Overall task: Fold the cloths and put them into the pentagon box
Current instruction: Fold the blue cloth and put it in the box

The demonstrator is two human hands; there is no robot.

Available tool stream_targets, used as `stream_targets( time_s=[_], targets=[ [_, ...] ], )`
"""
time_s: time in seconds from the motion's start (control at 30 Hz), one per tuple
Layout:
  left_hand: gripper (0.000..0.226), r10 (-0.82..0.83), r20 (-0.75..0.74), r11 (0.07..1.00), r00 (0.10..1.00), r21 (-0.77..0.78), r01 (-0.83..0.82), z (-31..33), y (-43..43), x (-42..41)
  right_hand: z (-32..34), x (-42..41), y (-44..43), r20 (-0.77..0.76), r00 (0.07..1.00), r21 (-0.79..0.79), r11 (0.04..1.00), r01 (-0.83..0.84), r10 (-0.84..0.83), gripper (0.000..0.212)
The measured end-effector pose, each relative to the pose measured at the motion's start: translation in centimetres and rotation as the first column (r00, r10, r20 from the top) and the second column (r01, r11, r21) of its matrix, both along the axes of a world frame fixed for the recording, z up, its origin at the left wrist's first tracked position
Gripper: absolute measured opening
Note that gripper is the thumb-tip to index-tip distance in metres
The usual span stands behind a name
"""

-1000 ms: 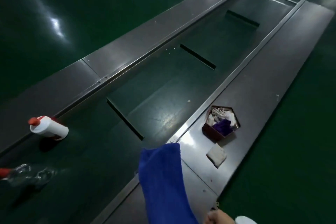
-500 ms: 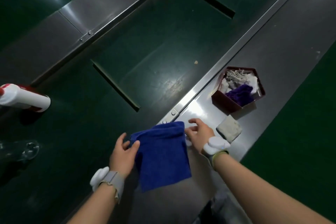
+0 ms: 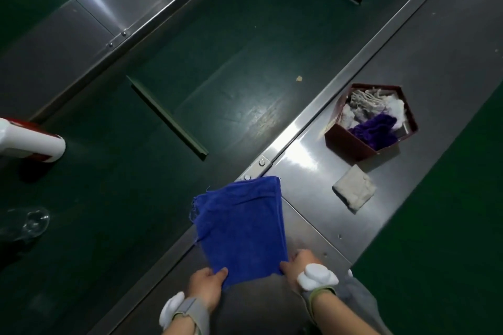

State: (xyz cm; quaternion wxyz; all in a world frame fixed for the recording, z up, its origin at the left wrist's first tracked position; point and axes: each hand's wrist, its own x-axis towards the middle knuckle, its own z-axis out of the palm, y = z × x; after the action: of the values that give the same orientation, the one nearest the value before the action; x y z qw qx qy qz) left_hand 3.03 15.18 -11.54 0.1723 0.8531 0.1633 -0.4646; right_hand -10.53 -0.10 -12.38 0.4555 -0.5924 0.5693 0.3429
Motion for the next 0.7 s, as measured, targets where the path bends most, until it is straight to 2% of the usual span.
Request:
stream_targets(
  time_s=[0.13,0.2,0.23,0.27,0.33,0.4,0.47,0.53,0.6,0.67,0.7],
  targets=[
    [0.015,-0.006,-0.168,1.0,0.986,0.001,0.006,1.4,1.1,-1.5,1.1,-2.3,-0.5,-0.112,0.989,0.139,0.987,-0.077,0.093,0.04],
    [0.008,-0.02,-0.262,1.0,0.965,-0.005,0.019,2.8,0.9,-1.8,1.4,-3.7,-0.5,-0.143,0.989,0.186,0.983,-0.014,0.041,0.052],
    [0.002,0.018,-0.308,0.999,0.951,-0.023,-0.026,3.5,0.8,-1.7,1.7,-4.2,-0.4,-0.133,0.989,0.225,0.97,0.094,-0.065,0.048],
    [0.005,0.094,-0.358,0.992,0.929,-0.05,-0.119,3.9,0.5,-1.6,1.9,-4.3,-0.7,-0.11,0.974,0.275,0.935,0.222,-0.199,0.037],
    [0.011,0.293,-0.409,0.93,0.864,-0.088,-0.357,4.4,-0.1,-0.9,2.3,-3.7,-1.4,-0.093,0.887,0.339,0.823,0.456,-0.453,0.028],
    [0.016,0.422,-0.421,0.845,0.803,-0.137,-0.516,5.0,-0.9,0.1,2.4,-2.3,-2.9,-0.046,0.816,0.353,0.755,0.552,-0.576,0.032],
    [0.021,0.499,-0.358,0.773,0.789,-0.228,-0.592,4.5,-1.4,1.3,2.6,-0.6,-4.1,0.048,0.763,0.383,0.717,0.582,-0.645,0.037],
    [0.026,0.504,-0.217,0.786,0.836,-0.287,-0.548,3.9,-1.9,2.1,2.5,0.9,-5.1,0.159,0.743,0.309,0.747,0.588,-0.65,0.039],
    [0.029,0.389,0.003,0.905,0.921,-0.186,-0.382,2.5,-1.5,2.0,1.9,1.4,-5.3,0.262,0.825,0.064,0.862,0.503,-0.501,0.035],
    [0.041,0.219,0.141,0.976,0.965,-0.039,-0.216,1.5,-1.0,1.5,1.5,1.4,-5.0,0.232,0.931,-0.185,0.927,0.327,-0.283,0.031],
    [0.049,0.184,0.157,0.983,0.97,-0.009,-0.185,1.1,-1.0,1.1,1.4,1.4,-4.7,0.194,0.956,-0.239,0.935,0.263,-0.22,0.034]
  ],
)
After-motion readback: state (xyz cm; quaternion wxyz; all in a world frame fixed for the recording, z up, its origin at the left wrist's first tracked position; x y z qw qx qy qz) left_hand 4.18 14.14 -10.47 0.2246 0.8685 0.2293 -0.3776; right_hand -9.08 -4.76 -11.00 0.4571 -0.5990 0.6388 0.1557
